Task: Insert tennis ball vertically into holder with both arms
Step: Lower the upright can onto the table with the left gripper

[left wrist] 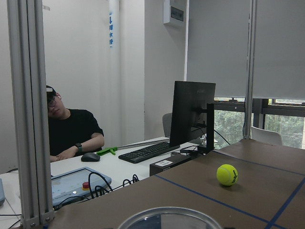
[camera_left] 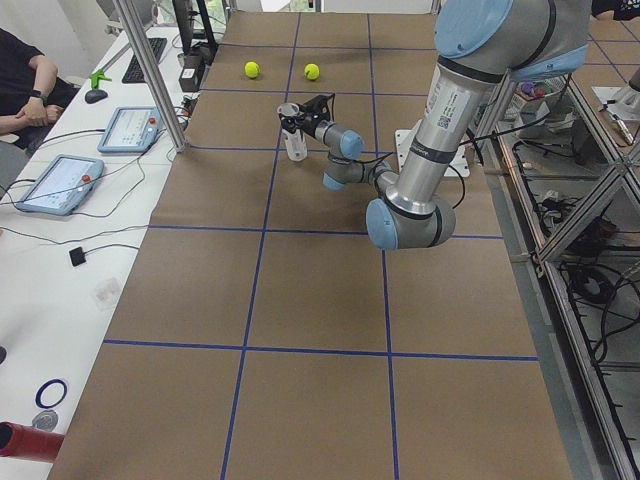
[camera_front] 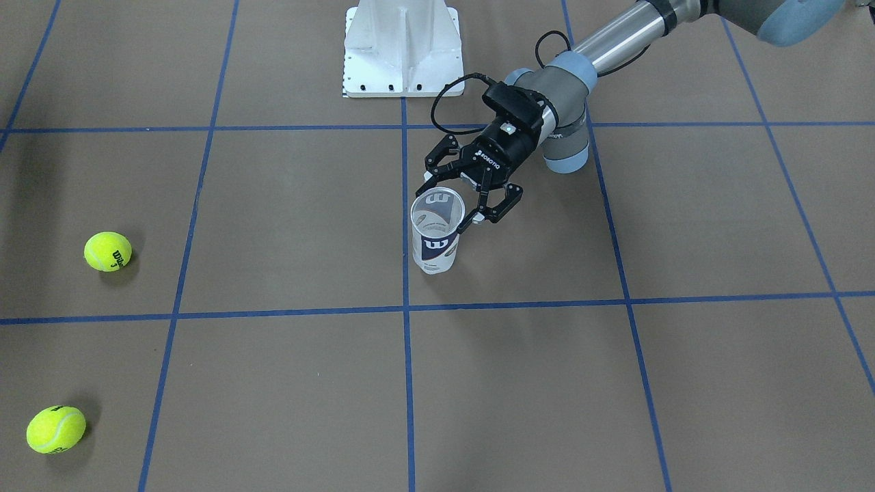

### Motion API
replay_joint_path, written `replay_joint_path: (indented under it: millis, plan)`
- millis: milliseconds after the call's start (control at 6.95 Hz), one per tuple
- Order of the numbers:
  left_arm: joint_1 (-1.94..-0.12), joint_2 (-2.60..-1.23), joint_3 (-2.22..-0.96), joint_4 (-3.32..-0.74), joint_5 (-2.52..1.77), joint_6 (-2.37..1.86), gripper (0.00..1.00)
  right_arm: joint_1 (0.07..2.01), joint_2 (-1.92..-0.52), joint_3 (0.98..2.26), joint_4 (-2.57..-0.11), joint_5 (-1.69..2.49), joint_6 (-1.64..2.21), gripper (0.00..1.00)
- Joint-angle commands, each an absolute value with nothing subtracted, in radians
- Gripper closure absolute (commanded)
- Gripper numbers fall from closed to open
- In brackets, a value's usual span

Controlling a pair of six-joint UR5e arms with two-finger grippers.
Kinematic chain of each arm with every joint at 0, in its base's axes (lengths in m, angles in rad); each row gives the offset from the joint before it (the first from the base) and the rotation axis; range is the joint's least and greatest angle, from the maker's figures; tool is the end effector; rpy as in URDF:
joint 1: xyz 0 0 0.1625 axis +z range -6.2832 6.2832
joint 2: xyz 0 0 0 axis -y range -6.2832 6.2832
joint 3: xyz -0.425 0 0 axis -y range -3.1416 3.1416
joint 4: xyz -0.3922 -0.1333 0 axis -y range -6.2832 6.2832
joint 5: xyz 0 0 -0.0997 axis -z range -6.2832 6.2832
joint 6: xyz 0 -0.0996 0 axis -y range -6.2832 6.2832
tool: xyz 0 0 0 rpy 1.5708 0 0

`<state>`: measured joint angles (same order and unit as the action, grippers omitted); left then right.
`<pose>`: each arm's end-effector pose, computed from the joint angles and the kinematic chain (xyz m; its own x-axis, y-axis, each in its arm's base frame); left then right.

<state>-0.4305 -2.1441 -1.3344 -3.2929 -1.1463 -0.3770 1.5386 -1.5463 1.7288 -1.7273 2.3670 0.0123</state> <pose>0.5035 -0.4230 0.2593 0.5040 0.7009 -0.5047 0.6580 0.0670 0.7500 0.0461 -0.4993 0.5832 0.6988 -0.0288 0.7147 0.0236 0.9996 0.0172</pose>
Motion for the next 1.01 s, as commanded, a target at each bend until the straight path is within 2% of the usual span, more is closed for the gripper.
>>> replay_joint_path:
  millis: [0,144,288,575,719,863]
  plan:
    - [-0.426,-2.145,-1.335,-3.292,-1.146,-0.377,0.24,1.539,-1.546,1.729,-1.727,2.367,0.011,0.01]
    - [-0.426,-2.143,-1.335,-3.292,-1.146,-0.377,0.22,1.539,-1.546,1.724,-1.727,2.367,0.011,0.01]
    - [-0.426,-2.141,-1.33,-3.293,-1.146,-0.377,0.12,1.539,-1.546,1.72,-1.726,2.367,0.011,0.01]
    - [-0.426,-2.143,-1.328,-3.293,-1.146,-0.377,0.11,1.539,-1.546,1.721,-1.726,2.367,0.011,0.01]
    - [-0.426,-2.144,-1.331,-3.295,-1.146,-0.377,0.04,1.539,-1.545,1.72,-1.726,2.367,0.011,0.01]
    - [-0.426,-2.145,-1.335,-3.295,-1.146,-0.377,0.02,1.539,-1.545,1.72,-1.726,2.367,0.011,0.01]
